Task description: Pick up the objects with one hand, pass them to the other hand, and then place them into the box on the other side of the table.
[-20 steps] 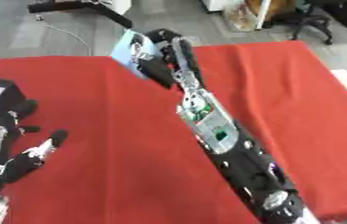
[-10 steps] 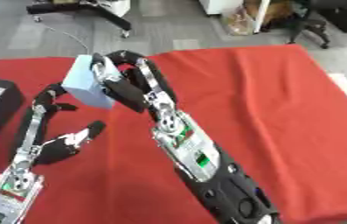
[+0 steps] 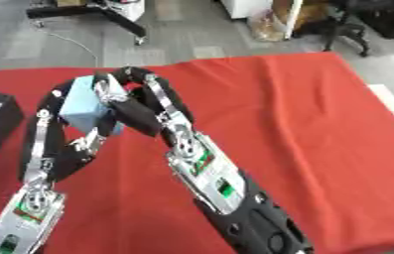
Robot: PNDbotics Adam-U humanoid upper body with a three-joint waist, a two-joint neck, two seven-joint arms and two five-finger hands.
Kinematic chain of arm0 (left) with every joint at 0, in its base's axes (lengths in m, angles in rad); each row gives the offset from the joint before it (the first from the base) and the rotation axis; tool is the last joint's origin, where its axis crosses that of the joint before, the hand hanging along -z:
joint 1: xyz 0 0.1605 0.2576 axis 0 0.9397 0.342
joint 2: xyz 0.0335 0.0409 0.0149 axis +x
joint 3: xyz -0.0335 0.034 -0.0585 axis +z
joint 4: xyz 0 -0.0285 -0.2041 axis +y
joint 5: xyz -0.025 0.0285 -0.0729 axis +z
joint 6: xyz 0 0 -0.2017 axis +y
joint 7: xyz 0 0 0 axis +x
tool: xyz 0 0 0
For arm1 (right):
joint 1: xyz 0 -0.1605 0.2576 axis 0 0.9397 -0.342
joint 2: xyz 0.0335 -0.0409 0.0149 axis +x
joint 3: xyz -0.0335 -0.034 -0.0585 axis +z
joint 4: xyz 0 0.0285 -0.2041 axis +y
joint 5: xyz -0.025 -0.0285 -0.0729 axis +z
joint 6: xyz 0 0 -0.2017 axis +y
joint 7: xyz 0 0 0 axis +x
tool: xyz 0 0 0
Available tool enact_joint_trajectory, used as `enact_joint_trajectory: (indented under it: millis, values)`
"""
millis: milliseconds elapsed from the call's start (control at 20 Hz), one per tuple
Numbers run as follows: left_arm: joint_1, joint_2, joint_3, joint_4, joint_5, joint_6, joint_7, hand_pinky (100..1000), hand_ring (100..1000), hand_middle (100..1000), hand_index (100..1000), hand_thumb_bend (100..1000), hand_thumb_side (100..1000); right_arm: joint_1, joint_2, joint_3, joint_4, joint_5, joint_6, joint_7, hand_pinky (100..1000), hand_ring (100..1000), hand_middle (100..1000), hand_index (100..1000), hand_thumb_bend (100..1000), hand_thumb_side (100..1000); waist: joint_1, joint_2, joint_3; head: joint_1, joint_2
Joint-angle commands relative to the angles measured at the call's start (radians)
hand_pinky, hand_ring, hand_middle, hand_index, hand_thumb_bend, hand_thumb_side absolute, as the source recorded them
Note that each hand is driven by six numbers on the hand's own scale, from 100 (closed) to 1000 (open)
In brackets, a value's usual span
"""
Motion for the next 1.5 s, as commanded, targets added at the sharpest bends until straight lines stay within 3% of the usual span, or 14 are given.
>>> enact_joint_trajectory:
  millis: [50,200,300,550,750,950,1050,1250,1400,1500]
  values:
    - [-0.02,-0.009,-0.009,-0.015,0.01,-0.005,-0.006,623,780,665,744,373,395,-0.01,0.006,0.005,-0.023,-0.011,-0.001,0.01,406,441,411,483,100,503,-0.01,-0.029,-0.002,0.003,-0.009]
    - [-0.019,-0.01,-0.011,-0.014,0.017,-0.007,-0.016,582,733,606,697,261,354,-0.009,0.006,0.005,-0.028,-0.02,-0.004,0.023,448,476,458,533,100,552,-0.009,-0.029,-0.003,0.003,-0.008]
    - [-0.017,-0.01,-0.011,-0.013,0.025,-0.011,-0.017,572,721,592,684,241,349,-0.01,0.004,0.004,-0.034,-0.026,-0.009,0.039,483,505,493,570,100,587,-0.009,-0.03,-0.003,0.004,-0.007]
    - [0.003,-0.002,0.003,-0.007,0.038,-0.02,-0.003,553,695,561,656,213,343,-0.021,-0.015,-0.011,-0.078,-0.005,-0.077,0.206,683,739,763,827,100,785,-0.007,-0.031,-0.004,0.007,-0.005]
    - [0.032,0.022,0.031,-0.02,0.029,-0.02,0.017,556,696,559,654,213,341,-0.035,-0.05,-0.067,-0.135,0.037,-0.147,0.308,780,846,874,929,100,833,-0.005,-0.034,-0.003,0.013,-0.001]
    - [0.066,0.057,0.077,-0.061,0.014,-0.011,0.055,559,694,558,653,213,338,-0.032,-0.082,-0.149,-0.188,0.104,-0.193,0.326,796,865,893,944,100,822,-0.002,-0.037,0.0,0.039,0.001]
    - [0.085,0.085,0.106,-0.099,0.003,-0.002,0.078,562,689,556,652,215,335,-0.021,-0.093,-0.191,-0.204,0.134,-0.207,0.308,797,859,889,942,100,809,0.002,-0.039,0.002,0.085,0.008]
    - [0.126,0.179,0.207,-0.207,-0.032,0.043,0.145,565,679,552,649,217,330,0.035,-0.105,-0.26,-0.184,0.174,-0.22,0.244,785,839,873,936,100,804,0.015,-0.045,0.009,0.251,0.024]
    - [0.154,0.254,0.286,-0.277,-0.039,0.086,0.193,571,667,550,650,226,327,0.077,-0.101,-0.283,-0.141,0.193,-0.227,0.199,778,831,866,931,100,809,0.025,-0.05,0.011,0.347,0.033]
    - [0.179,0.323,0.346,-0.299,-0.088,0.145,0.212,572,666,553,653,238,328,0.102,-0.098,-0.289,-0.114,0.206,-0.235,0.18,777,829,864,931,100,810,0.033,-0.053,0.011,0.418,0.044]
